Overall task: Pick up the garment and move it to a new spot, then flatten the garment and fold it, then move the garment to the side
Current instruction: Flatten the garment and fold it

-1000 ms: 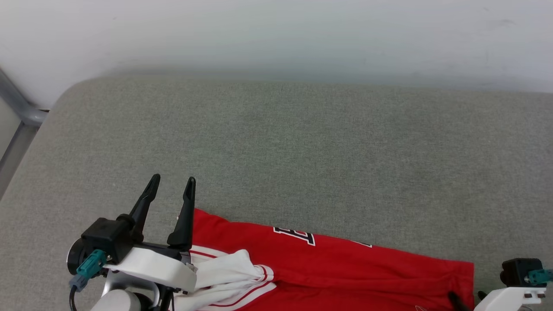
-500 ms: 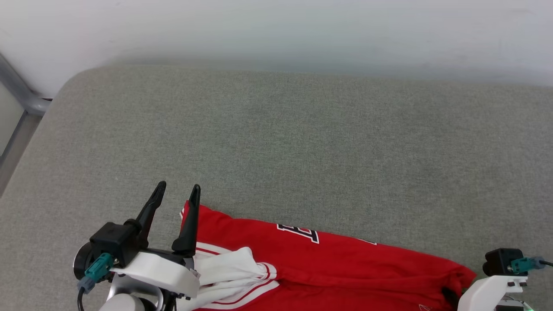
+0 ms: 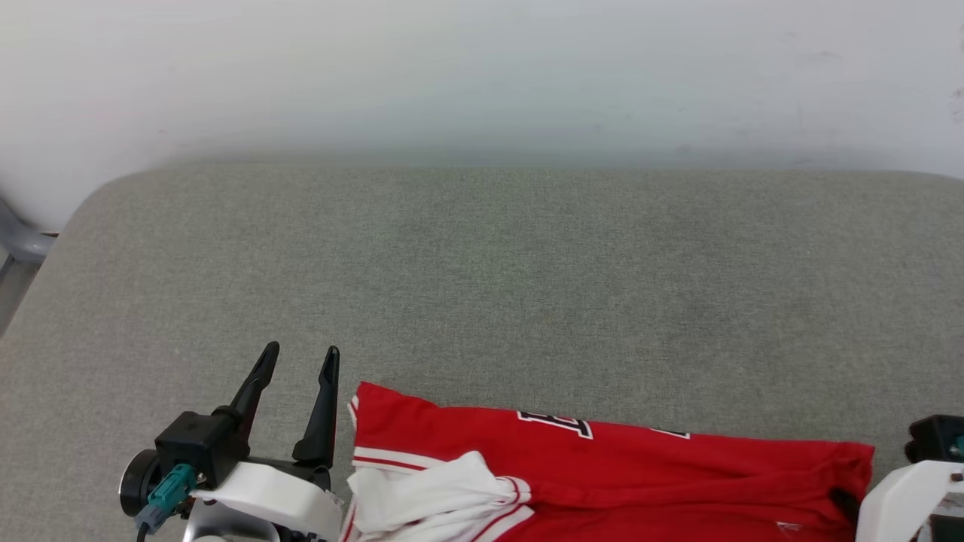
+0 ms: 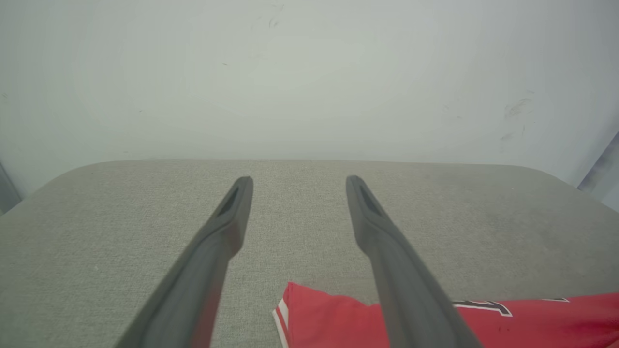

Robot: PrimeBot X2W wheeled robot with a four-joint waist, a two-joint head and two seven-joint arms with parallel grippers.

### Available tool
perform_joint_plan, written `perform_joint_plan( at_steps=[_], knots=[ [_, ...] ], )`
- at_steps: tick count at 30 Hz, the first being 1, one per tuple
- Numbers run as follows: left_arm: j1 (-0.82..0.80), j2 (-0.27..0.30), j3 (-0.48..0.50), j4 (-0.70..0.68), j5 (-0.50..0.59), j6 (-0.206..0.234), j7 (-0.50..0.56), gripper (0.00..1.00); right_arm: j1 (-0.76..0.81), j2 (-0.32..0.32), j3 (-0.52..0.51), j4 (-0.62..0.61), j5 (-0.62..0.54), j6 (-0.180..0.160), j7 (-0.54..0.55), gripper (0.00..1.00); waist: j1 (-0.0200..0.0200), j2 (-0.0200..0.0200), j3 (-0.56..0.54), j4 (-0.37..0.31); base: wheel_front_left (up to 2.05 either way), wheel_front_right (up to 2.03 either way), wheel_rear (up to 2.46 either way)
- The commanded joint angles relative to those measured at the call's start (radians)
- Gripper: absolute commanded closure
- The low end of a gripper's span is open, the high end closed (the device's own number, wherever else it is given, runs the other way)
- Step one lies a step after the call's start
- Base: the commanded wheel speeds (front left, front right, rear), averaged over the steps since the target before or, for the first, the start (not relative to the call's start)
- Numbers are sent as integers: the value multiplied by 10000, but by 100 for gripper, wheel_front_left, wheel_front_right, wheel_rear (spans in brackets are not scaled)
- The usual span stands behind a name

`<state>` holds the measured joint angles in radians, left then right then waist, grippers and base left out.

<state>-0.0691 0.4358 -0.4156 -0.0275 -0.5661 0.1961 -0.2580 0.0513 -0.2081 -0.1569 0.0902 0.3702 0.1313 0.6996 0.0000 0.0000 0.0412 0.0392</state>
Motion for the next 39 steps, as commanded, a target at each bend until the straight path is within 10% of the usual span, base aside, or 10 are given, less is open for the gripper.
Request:
perform_joint_plan(
  at_steps=[1,9,21,28,39],
  knots=[
    [118,36,3,-33,36,63,13,0,-143,-138,-278,-5,16,-11,31,100,0,0,-86,-76,0,0,0],
    [285,12,-41,-72,-78,167,81,0,-273,85,-1643,-29,254,-8,1033,100,0,0,-216,-150,0,0,0],
    [212,17,-118,-70,-147,129,119,0,-548,1591,-1585,-408,5268,-8,3929,100,0,0,-233,19,0,0,0],
    [-6,33,-140,-1,-151,47,136,0,-785,1591,0,208,8167,-8,3414,100,0,0,-18,471,0,0,0],
    [-485,-91,-73,149,-227,-195,60,0,-2167,1588,3509,823,9671,-8,1647,100,0,0,925,1019,0,0,0]
  ],
)
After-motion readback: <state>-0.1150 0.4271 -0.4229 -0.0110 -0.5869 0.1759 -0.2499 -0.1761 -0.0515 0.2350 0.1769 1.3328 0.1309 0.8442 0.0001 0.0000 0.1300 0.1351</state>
